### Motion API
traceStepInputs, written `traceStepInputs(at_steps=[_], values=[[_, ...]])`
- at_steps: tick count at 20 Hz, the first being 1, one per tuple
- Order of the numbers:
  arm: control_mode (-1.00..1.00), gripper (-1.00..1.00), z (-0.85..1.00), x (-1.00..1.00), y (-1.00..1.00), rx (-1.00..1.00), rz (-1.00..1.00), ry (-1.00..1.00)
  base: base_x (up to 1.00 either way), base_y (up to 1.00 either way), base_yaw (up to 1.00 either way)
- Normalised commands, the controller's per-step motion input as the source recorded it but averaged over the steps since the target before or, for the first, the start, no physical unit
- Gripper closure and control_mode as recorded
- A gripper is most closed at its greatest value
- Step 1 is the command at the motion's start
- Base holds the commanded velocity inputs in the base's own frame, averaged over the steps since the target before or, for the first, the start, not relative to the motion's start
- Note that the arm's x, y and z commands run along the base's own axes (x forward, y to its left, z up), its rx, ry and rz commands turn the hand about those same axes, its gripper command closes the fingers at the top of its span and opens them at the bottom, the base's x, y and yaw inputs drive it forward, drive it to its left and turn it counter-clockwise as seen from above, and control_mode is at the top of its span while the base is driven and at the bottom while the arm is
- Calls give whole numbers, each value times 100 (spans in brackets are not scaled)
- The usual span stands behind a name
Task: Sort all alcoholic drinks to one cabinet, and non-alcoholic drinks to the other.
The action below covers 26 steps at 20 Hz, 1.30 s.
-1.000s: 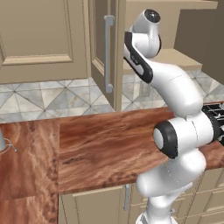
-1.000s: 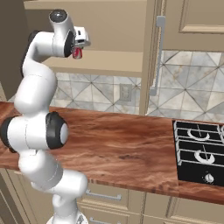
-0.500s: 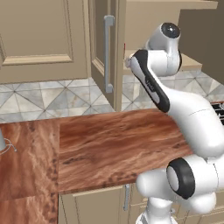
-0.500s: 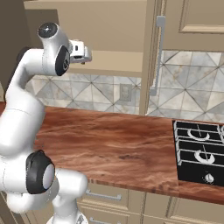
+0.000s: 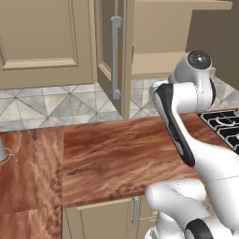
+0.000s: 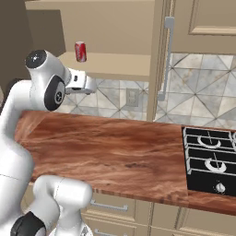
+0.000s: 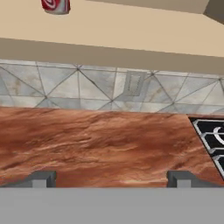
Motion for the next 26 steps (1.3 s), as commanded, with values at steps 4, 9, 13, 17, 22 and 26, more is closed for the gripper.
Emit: traceStepInputs(at_steps=[4, 9, 13, 17, 22, 26], values=[[-100, -100, -56, -100, -9, 1, -17, 8, 0, 0, 0], [-100, -100, -61, -94, -1, 2, -12, 10, 0, 0, 0], [-100, -100, -53, -38, 0, 1, -3, 16, 0, 0, 0], [-100, -100, -45, -10, 0, 2, 0, 17, 0, 0, 0], [100, -100, -9, -8, 0, 1, 0, 3, -62, 0, 0], [100, -100, 0, 0, 0, 0, 0, 0, -98, -16, 0]])
